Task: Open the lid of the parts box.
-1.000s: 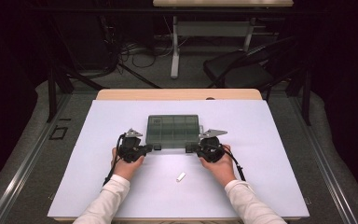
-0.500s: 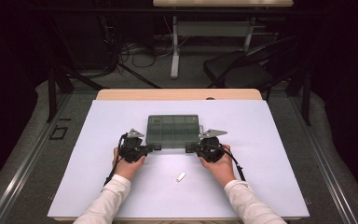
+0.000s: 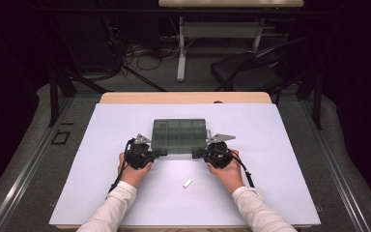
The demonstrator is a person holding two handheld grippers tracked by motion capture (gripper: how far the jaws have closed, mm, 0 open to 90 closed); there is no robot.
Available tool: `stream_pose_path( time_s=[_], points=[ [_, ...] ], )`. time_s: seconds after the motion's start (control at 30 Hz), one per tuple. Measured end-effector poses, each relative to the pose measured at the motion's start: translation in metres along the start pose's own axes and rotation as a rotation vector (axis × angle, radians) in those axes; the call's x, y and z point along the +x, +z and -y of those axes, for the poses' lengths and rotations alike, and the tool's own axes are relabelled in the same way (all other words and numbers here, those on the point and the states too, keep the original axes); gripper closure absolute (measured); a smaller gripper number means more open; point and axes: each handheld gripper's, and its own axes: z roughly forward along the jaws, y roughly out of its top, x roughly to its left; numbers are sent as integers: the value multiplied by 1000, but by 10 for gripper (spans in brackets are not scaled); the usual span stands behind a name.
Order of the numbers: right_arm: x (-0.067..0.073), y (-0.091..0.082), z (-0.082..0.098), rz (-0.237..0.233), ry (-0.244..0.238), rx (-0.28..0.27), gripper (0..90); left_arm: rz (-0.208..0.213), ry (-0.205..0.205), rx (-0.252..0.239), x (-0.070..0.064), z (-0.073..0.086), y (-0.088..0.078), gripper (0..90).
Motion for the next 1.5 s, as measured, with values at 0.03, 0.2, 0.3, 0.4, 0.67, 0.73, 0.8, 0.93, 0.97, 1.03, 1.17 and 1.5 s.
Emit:
stream_pose_path(
  time_s=[0.03, 0.2, 0.3, 0.4, 0.67, 0.73, 0.8, 0.93, 0.97, 1.03, 1.17, 1.5],
  points=[
    [0, 0, 0, 0, 0, -1, 897, -3, -2, -6, 0, 0, 0, 900],
    [0, -1, -1, 0, -3, -11, 898, -1, -2, -14, 0, -1, -2, 900],
    [1, -5, -3, 2, 1, -34, 898, -4, -5, -30, 0, -2, -4, 900],
    [0, -6, -4, 3, 0, -40, 898, -11, -13, -40, 1, -3, -5, 900],
    [-3, -8, -5, 13, 15, -57, 898, -34, -5, -56, 1, -5, -9, 900],
    [-4, -9, -6, 17, 15, -57, 898, -36, -10, -57, 2, -5, -9, 900],
    [-4, -10, -6, 19, 14, -59, 898, -40, -9, -62, 2, -5, -9, 900],
    [-6, -11, -6, 24, 24, -62, 898, -42, -15, -66, 3, -6, -10, 900],
    [-7, -11, -7, 26, 25, -61, 899, -43, -18, -65, 3, -7, -10, 900],
    [-7, -12, -7, 30, 22, -62, 899, -41, -13, -58, 4, -8, -11, 900],
    [-7, -13, -10, 34, 19, -65, 899, -40, -24, -70, 3, -11, -12, 900],
    [-14, -16, -31, 40, 52, -71, 900, -68, -8, -62, 3, -37, -17, 900]
  ],
)
